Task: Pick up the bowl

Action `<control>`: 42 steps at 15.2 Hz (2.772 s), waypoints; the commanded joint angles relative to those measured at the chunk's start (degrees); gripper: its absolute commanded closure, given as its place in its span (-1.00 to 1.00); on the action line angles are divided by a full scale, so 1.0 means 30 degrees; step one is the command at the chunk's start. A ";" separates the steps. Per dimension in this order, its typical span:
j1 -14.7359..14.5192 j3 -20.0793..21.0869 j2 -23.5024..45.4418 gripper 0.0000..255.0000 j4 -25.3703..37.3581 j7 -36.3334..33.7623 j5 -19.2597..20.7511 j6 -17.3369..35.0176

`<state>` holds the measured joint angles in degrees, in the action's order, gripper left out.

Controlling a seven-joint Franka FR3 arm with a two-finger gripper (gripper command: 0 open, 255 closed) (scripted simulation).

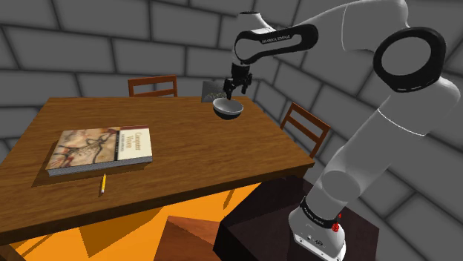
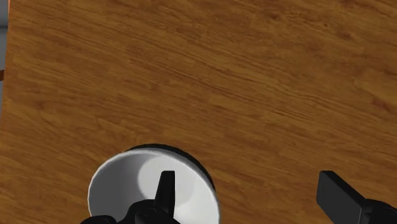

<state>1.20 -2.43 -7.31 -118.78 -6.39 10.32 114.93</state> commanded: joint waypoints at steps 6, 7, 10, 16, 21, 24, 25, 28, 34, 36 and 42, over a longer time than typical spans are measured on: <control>0.0148 -0.0136 0.5170 -1.00 0.3585 -0.0057 0.0775 0.0836; 0.0161 -0.0164 0.5934 -1.00 0.4194 -0.0057 0.0873 0.0886; 0.0196 -0.0260 0.8263 -1.00 0.6189 -0.0028 0.1137 0.0906; 0.0248 -0.0406 1.1484 -1.00 0.8884 -0.0009 0.1431 0.1043; 0.0259 -0.0434 1.2028 -1.00 0.8409 -0.0264 0.1528 0.2038; 0.0266 -0.0439 1.2101 1.00 0.8373 -0.0283 0.1540 0.2145; 0.0264 -0.0439 1.2112 1.00 0.8380 -0.0288 0.1540 0.2150; 0.0262 -0.0438 1.2127 1.00 0.8393 -0.0290 0.1539 0.2150; 0.0259 -0.0430 1.1977 1.00 0.8442 -0.0242 0.1520 0.1956; 0.0254 -0.0419 1.1749 1.00 0.8617 -0.0141 0.1481 0.1563; 0.0238 -0.0390 1.1159 1.00 0.9279 0.0166 0.1367 0.0341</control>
<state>1.98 -3.63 26.52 -91.28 -5.97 14.46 116.63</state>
